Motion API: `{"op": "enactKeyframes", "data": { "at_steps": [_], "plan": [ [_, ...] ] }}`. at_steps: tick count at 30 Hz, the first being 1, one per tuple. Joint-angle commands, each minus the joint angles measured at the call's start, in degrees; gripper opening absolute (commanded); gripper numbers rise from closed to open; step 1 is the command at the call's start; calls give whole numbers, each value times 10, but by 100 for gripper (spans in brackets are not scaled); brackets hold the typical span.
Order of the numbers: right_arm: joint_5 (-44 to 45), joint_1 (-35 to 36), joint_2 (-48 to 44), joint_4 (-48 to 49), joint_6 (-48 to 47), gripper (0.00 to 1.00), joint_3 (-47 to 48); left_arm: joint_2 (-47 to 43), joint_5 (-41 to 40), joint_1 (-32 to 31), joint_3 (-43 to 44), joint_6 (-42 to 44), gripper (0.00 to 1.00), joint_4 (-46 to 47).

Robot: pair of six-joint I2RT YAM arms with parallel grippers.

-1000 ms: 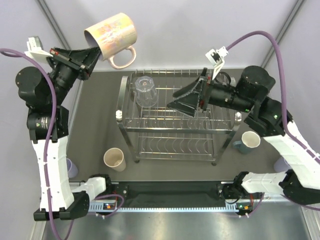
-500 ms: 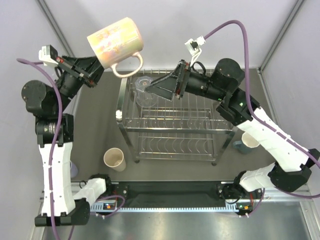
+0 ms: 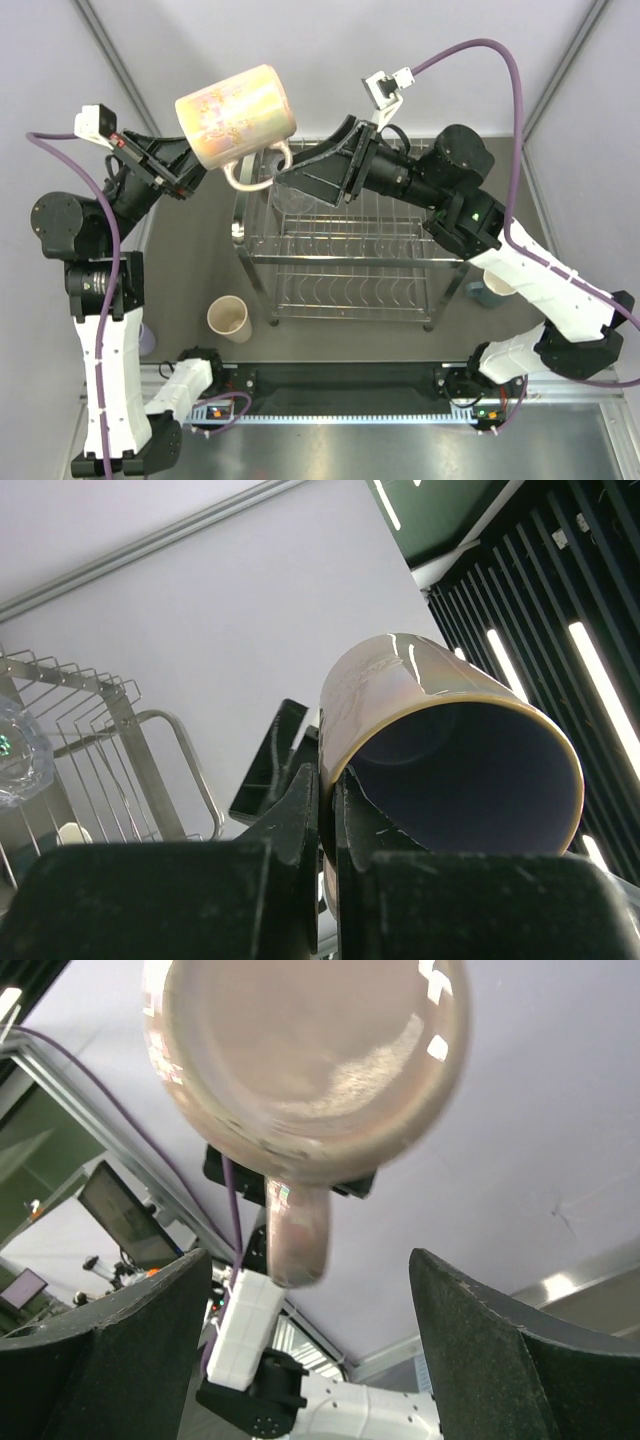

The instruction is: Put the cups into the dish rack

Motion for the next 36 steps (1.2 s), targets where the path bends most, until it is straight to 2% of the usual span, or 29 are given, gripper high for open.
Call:
{"op": "enactKeyframes", "data": {
  "at_steps": [1,5,18,21,24,25,27,28,30,31,34,36],
  "plan": [
    [23,22,6,34,-5,79,41,1,-12,1,5,-19,0,74],
    [40,24,14,32,-2,77,45,10,5,1,8,-14,0,74],
    [77,24,84,17,14,56,101,26,34,-2,8,-6,0,77],
    [74,24,98,13,16,49,115,28,37,-5,7,-10,0,85],
    [85,23,100,11,18,36,117,30,44,-9,6,-16,0,92],
    [90,24,100,9,18,30,117,30,44,-9,6,-17,0,95],
    [99,24,99,5,19,26,116,29,46,-11,5,-16,0,95],
    [106,24,100,5,18,18,116,27,46,-10,0,-16,0,97],
    [119,24,99,0,19,12,116,25,47,-11,-4,-18,0,99],
    [121,24,99,0,16,0,114,24,48,-11,-9,-18,0,100],
    [118,24,91,3,-1,0,107,19,48,-12,-25,-13,0,100],
    [127,24,71,2,-19,0,96,13,46,-12,-36,-7,16,100]
  ]
}}
